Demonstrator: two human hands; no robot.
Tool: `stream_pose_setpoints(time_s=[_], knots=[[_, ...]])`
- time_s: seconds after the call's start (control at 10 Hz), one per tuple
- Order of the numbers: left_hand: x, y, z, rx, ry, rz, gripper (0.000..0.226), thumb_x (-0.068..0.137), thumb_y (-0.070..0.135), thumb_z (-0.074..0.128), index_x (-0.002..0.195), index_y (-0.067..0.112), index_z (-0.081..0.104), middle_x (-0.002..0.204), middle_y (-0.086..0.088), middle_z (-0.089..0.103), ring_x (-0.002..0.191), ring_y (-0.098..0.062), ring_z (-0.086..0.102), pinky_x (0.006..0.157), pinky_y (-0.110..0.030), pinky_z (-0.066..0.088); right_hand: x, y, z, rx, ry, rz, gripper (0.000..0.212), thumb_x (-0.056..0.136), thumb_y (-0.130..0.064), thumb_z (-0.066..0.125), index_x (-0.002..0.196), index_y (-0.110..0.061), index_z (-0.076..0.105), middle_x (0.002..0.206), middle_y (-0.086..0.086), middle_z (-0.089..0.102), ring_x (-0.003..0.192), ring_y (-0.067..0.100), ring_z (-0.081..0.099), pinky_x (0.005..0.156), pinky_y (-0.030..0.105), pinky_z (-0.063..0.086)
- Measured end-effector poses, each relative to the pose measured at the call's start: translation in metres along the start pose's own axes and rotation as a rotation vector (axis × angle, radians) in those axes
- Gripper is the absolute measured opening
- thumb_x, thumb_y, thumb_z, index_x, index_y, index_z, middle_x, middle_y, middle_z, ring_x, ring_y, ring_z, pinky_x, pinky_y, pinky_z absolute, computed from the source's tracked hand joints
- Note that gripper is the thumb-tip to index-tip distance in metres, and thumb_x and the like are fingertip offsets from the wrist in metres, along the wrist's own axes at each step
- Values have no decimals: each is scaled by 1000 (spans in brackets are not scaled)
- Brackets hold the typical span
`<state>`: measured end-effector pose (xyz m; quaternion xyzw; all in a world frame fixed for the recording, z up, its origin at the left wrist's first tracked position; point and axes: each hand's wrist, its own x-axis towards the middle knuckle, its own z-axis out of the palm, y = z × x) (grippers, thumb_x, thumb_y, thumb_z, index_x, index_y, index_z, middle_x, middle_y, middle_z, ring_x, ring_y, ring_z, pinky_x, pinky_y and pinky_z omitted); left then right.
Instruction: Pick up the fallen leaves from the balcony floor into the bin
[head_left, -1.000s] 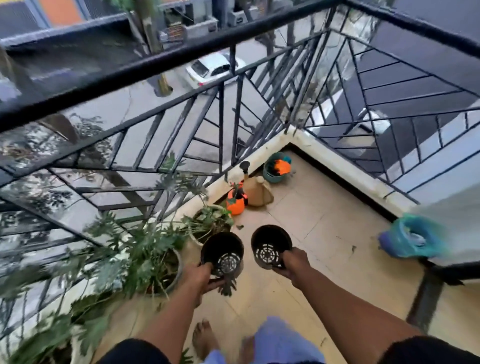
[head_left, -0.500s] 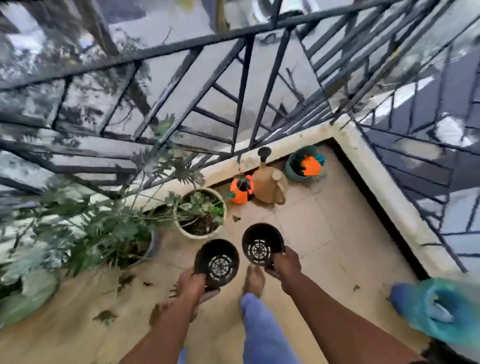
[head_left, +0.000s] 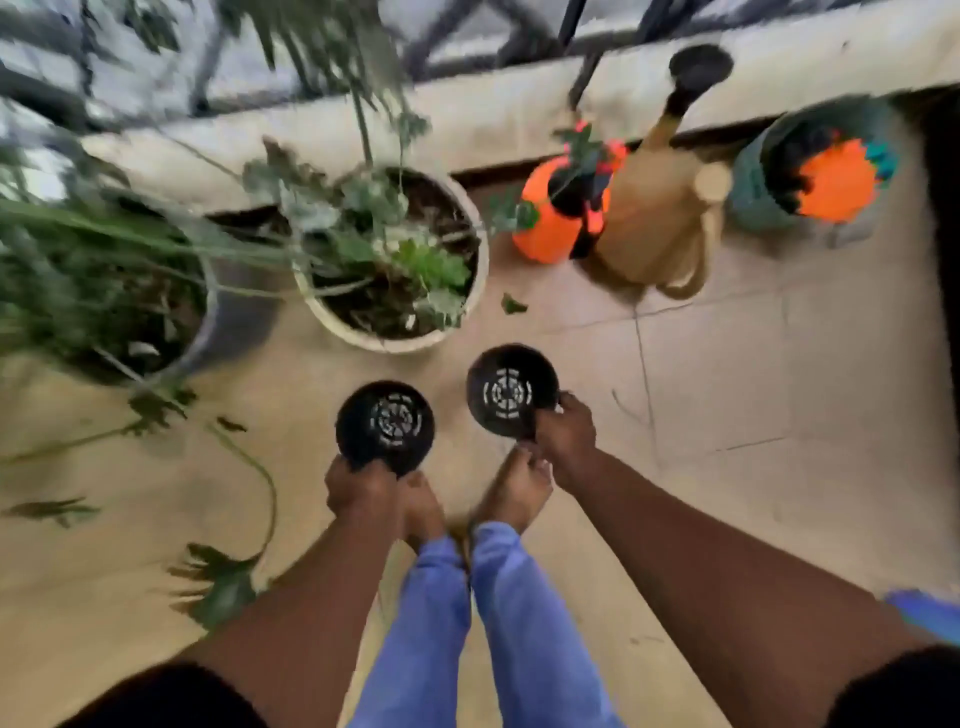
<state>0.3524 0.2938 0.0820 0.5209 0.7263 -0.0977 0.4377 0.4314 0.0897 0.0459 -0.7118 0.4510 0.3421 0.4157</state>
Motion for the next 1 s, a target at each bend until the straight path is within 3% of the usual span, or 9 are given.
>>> stream_pose_setpoints(time_s=[0.1, 0.2, 0.3, 0.4, 0.5, 0.6, 0.7, 0.9, 1.0], knots=[[40, -4, 40, -105, -42, -73, 37, 94, -1, 50, 125, 16, 59, 107, -10, 64, 61, -13, 61, 47, -24, 55, 58, 13, 42, -38, -47, -24, 35, 57, -20, 67, 91, -27, 72, 96, 11, 75, 91, 37, 72, 74, 54, 63], [79, -17, 60, -214, -15, -154, 56, 90, 0, 51, 142, 22, 54, 127, -10, 64, 73, -26, 64, 69, -40, 57, 76, 19, 72, 22, -79, 16, 58, 64, -14, 65, 120, -28, 69, 114, 11, 69, 100, 38, 68, 77, 56, 62], [95, -22, 66, -284, 16, -190, 56, 92, -6, 51, 144, 16, 52, 115, -12, 60, 67, -25, 60, 65, -39, 55, 66, 3, 90, 60, -129, 34, 55, 83, -1, 59, 135, -19, 60, 123, 15, 63, 104, 39, 65, 70, 50, 63], [99, -21, 72, -349, 42, -215, 56, 95, -8, 46, 146, 15, 48, 114, -10, 52, 65, -22, 56, 55, -32, 51, 72, 5, 102, 51, -142, 30, 49, 88, 0, 54, 134, -15, 59, 124, 17, 63, 102, 38, 66, 59, 38, 63], [103, -19, 71, -379, 32, -235, 57, 95, -8, 41, 146, 17, 49, 123, -9, 56, 67, -21, 60, 56, -29, 56, 77, 3, 109, 75, -157, 41, 54, 90, 4, 51, 140, -16, 55, 130, 18, 59, 105, 38, 65, 60, 36, 63], [107, -10, 72, -450, 15, -312, 54, 97, -3, 40, 145, 20, 51, 138, -13, 58, 76, -28, 67, 74, -38, 64, 80, -1, 112, 75, -174, 48, 58, 92, 6, 47, 144, -19, 50, 134, 17, 56, 107, 39, 65, 60, 32, 62], [106, -3, 73, -434, -14, -323, 50, 98, 0, 42, 146, 15, 48, 135, -17, 61, 77, -30, 71, 65, -34, 63, 80, -3, 112, 83, -197, 57, 55, 93, 4, 47, 142, -19, 49, 135, 18, 55, 109, 38, 64, 59, 32, 62], [83, -5, 66, -338, -209, -383, 45, 105, 24, 44, 146, 6, 44, 143, -16, 56, 126, -31, 60, 84, -37, 52, 68, -7, 100, 20, -229, 96, 62, 94, -6, 55, 151, -16, 31, 118, 15, 55, 101, 31, 66, 69, 34, 62], [72, -25, 58, -255, -222, -406, 55, 101, 37, 46, 148, 8, 44, 146, -14, 54, 129, -32, 58, 75, -34, 52, 50, -8, 84, -51, -189, 86, 72, 91, -11, 60, 153, -19, 25, 122, 17, 54, 102, 31, 63, 65, 34, 58]])
